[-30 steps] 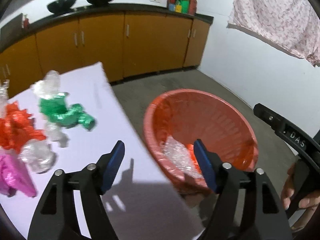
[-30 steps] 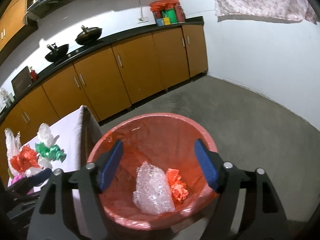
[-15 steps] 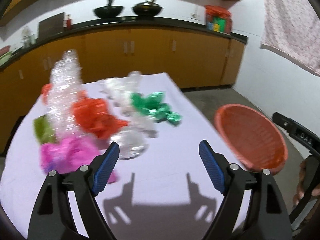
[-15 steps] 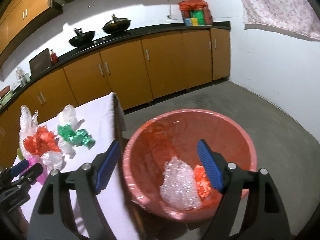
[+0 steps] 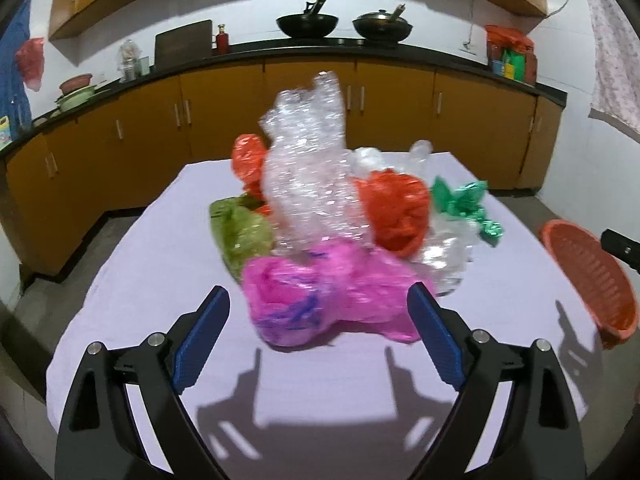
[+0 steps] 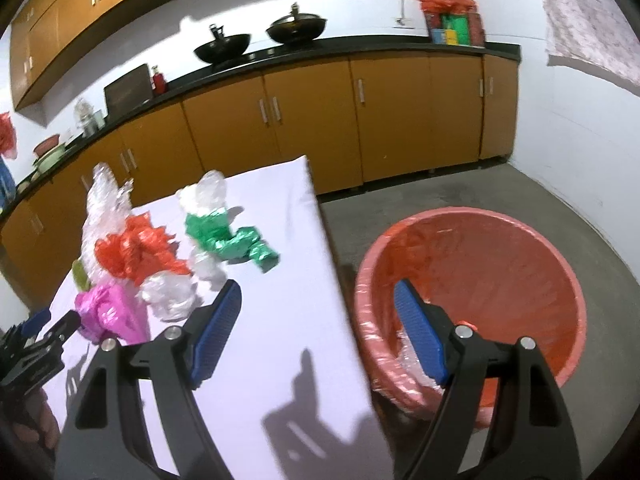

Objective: Collect trash
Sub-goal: 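Withdraw both open tools from the basket back toward the table, then grasp the pink bag with the left tool while the right tool grasps a clear bag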

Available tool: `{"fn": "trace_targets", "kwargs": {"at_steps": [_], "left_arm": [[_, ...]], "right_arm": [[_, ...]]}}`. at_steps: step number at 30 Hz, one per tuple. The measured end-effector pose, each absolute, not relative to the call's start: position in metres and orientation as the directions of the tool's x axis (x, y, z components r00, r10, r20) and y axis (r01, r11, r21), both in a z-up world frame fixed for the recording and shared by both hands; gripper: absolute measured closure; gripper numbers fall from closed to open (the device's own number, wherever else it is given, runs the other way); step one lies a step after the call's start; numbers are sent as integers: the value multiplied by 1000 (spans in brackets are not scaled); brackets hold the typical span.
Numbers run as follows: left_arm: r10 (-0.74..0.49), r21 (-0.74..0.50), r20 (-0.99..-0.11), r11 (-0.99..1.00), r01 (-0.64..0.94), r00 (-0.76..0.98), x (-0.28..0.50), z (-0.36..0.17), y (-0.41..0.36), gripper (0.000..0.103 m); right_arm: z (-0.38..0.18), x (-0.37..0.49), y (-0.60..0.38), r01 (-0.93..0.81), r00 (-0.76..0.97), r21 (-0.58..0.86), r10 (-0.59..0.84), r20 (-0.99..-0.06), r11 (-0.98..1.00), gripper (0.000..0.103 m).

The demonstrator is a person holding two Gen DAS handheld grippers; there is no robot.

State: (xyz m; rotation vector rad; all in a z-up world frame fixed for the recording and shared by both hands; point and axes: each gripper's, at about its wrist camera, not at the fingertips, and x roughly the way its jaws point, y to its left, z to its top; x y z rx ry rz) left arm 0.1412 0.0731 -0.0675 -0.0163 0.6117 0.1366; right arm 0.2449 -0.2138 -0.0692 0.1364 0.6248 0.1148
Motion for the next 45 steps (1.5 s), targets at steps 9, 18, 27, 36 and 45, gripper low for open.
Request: {"fn": "trace_targets", "kwargs": {"at_steps": [9,18,27,36,45], "left_arm": [[98,-1,-624,992,-125,775,165,-87,94,15],[56,6,-656,998,-70,752,177,-100,91,17],[5,-34,-653,999,-37,757,177,-99,98,52],[6,-52,-616,997,-49,787,148,-85,118,61],[38,-84,-590,991,-109,806,115,-74,157,61]], "right_arm": [[-74,246,-195,-94,784,152,167,-598,984,26],[-80,249,-187,-108,770,143,174,-614,984,26],[-85,253,-172,-132,757,140,192,-625,981,26],[-84,259,-143,-186,742,154,242,-625,970,26],[-101,279,-90,-267,672,210,338,-659,940,29]]}}
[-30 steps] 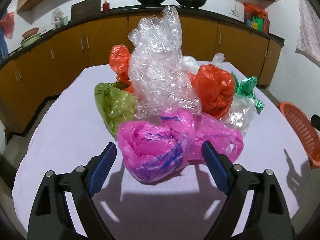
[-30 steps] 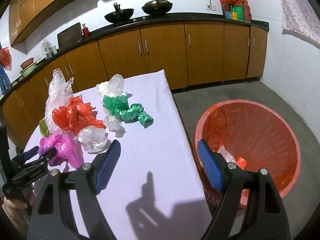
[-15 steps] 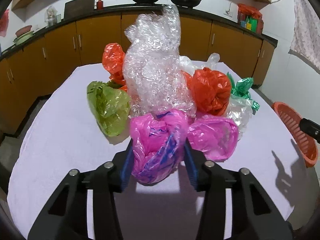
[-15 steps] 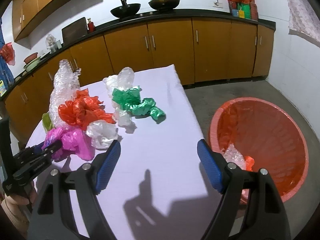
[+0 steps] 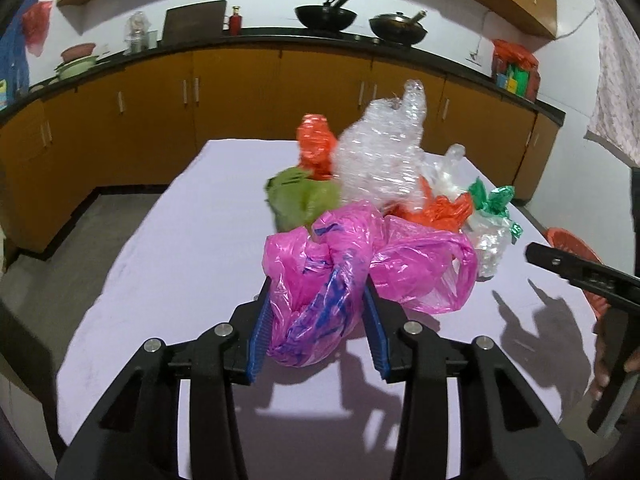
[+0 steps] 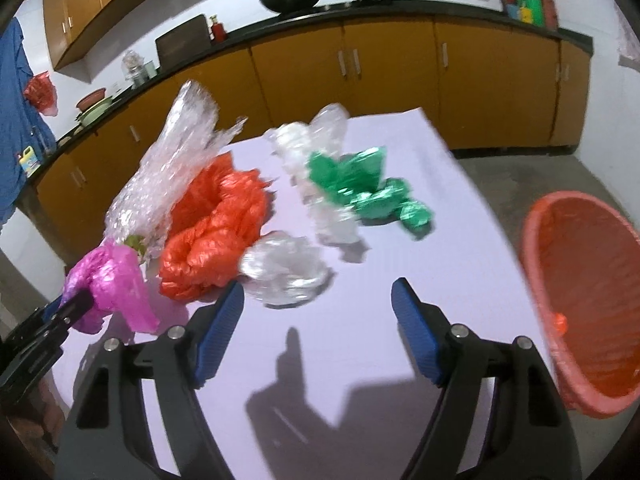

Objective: Collect trash
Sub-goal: 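Grasp the pink bag with the left tool while the right tool grasps a clear bag, then carry both bags over the basket and open both tools to drop them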

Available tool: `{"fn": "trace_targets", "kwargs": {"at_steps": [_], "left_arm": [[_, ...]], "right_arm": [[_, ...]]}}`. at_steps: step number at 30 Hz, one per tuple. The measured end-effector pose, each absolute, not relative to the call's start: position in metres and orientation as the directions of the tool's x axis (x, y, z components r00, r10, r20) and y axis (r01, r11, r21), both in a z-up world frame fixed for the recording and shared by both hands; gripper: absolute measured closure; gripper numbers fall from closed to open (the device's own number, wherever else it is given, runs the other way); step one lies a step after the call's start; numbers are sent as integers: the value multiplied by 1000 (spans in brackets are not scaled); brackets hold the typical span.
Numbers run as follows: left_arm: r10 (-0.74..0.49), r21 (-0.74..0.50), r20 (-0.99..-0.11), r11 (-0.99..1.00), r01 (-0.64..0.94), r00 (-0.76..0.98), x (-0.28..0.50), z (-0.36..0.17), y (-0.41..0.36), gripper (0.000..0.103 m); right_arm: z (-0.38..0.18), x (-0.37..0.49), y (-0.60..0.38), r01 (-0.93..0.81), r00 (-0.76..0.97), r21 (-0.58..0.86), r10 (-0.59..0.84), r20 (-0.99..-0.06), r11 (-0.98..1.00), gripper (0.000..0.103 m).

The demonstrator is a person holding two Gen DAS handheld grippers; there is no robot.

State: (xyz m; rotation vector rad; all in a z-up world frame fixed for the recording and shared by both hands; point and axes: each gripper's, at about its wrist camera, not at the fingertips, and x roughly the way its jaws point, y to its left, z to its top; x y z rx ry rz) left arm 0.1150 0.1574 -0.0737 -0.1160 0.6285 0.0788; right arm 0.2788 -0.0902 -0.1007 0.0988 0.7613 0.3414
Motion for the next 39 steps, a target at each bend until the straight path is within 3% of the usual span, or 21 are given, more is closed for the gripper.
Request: {"fn": "trace_targets", "kwargs": {"at_steps": [10,11,12,14,20,30,39], "left_arm": [[69,-105,-594,981,-162,802,103,-76,184,61],[71,-108,-594,980,-167,801,104,-76,186,61],[72,-111,-594,979,-171,801,103,-76,187,61],[73,-117,-592,978,-175,803,103,-74,188,61],[58,-124,-578,980,-158,814,103,-69,180,61],[-11,-125,-532,990,-66,847,110,-47,134,61],[-117,-127,-516,990,60,848,135,-37,65,61]], "right_arm": [[-110,308,-44,-273,662,156,303,-685,949,29],[-112,310,-41,-273,662,141,292,-690,952,34],[-114,312,-39,-275,661,124,282,-696,953,47],[-122,315,-33,-292,635,95,266,-725,952,61],[-122,307,-51,-296,625,141,303,-720,945,83],[-97,277,-104,-287,652,234,368,-663,929,84],[-74,256,-173,-183,754,183,258,-604,966,84]]}}
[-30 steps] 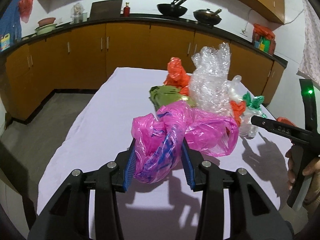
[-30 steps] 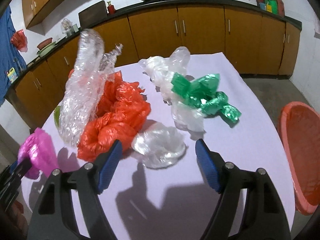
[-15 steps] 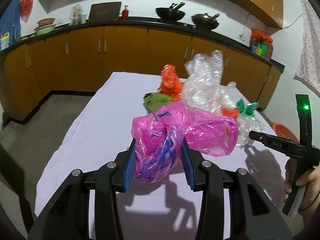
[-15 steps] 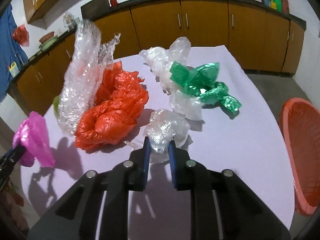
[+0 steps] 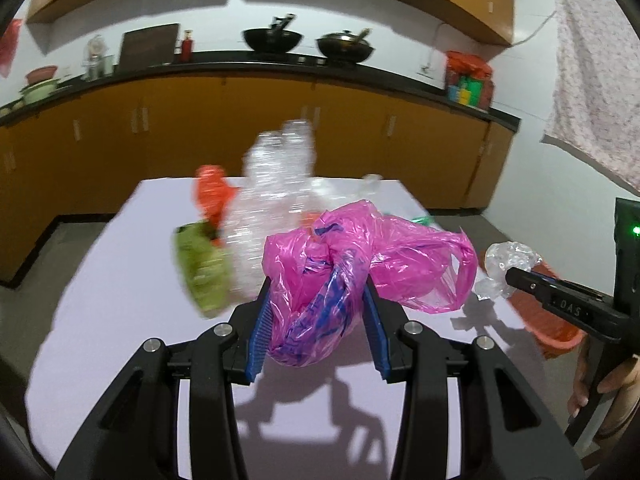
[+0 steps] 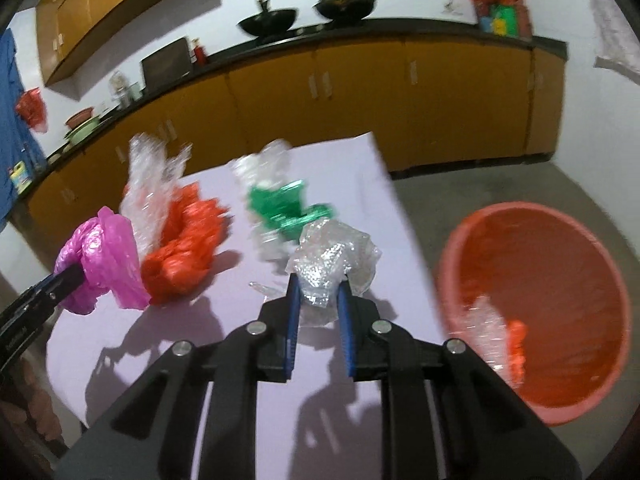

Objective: Collect trash
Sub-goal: 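Carry both bags over the basket and open both tools to drop them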

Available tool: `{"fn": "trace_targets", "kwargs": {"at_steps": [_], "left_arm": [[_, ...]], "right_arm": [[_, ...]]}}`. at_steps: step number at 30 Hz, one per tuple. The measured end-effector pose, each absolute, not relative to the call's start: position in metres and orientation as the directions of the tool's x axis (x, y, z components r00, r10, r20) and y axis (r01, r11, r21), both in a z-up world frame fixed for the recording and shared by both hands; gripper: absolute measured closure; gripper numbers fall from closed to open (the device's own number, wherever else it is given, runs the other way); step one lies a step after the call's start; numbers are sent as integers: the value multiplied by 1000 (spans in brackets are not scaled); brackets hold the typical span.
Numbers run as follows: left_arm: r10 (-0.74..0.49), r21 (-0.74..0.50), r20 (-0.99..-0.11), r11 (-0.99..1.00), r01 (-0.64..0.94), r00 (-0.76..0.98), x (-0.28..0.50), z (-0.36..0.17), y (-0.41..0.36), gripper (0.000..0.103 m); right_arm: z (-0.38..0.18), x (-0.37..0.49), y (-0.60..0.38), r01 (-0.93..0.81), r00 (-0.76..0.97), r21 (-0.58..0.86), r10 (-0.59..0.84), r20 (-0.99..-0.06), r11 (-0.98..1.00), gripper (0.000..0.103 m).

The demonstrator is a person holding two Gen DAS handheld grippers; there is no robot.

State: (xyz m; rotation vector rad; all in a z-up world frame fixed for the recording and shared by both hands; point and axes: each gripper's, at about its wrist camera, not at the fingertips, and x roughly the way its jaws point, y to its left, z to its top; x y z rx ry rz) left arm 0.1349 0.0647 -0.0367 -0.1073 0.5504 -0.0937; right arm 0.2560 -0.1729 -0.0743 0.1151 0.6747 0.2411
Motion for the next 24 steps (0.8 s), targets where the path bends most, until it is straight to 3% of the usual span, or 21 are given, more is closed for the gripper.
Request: {"fn": "trace_targets", "kwargs": {"at_steps": [14,24], "left_arm": [[-314,-132,-535,948,289,784,180,-38,-97,61],[-338,-141,-577,938,317,743,191,-49,-156,60]], "right_arm": [[-73,228,-321,138,813,137,-33,-581,981,84],[-76,220,-369,191,818,129,-86,-568,973,84]]}}
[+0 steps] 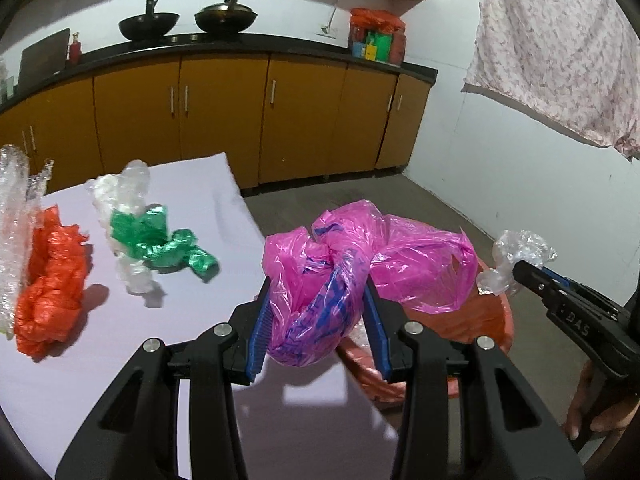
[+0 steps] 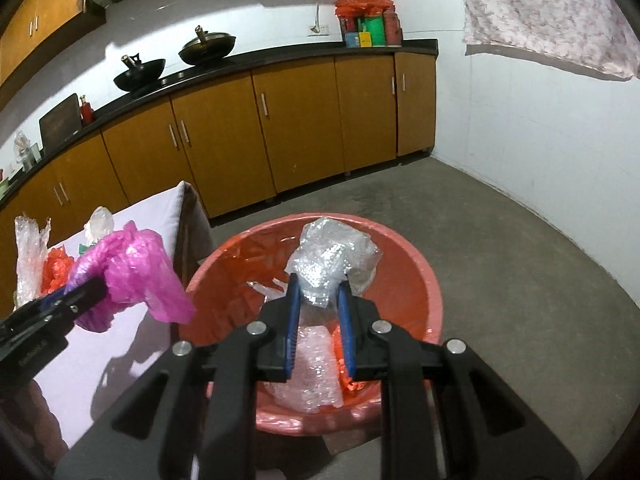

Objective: Collect trash
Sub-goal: 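Carry both bags over the basket and open both tools to drop them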

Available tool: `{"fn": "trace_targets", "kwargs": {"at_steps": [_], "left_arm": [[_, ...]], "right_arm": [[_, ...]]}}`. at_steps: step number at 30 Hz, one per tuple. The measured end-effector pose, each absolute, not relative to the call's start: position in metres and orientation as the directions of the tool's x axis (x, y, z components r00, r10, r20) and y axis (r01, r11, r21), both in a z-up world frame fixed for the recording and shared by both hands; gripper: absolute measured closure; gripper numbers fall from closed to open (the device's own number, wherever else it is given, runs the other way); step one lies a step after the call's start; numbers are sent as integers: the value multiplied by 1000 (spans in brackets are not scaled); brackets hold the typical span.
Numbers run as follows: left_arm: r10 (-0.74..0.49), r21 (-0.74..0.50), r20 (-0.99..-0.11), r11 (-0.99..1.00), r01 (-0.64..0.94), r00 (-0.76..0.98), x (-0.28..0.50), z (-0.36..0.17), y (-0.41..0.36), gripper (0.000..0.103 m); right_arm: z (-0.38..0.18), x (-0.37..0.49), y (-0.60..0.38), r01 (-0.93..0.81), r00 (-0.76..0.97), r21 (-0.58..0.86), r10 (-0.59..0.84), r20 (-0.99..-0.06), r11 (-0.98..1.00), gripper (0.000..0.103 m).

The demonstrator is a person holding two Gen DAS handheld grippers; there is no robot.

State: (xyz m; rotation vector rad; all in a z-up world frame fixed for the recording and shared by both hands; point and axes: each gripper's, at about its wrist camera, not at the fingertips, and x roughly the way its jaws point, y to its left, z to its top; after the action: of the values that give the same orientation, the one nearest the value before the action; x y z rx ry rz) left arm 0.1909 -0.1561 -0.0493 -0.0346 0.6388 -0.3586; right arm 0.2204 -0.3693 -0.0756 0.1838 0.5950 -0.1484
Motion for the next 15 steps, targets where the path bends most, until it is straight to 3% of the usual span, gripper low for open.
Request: {"fn": "trace_targets", "kwargs": {"at_steps": [15], "left_arm": [[-353,-137,-598,930,341,720,209,-61,-195,60]], "right_arm": [[-74,218,-388,198,833,180,-69,-548,963,84]]}}
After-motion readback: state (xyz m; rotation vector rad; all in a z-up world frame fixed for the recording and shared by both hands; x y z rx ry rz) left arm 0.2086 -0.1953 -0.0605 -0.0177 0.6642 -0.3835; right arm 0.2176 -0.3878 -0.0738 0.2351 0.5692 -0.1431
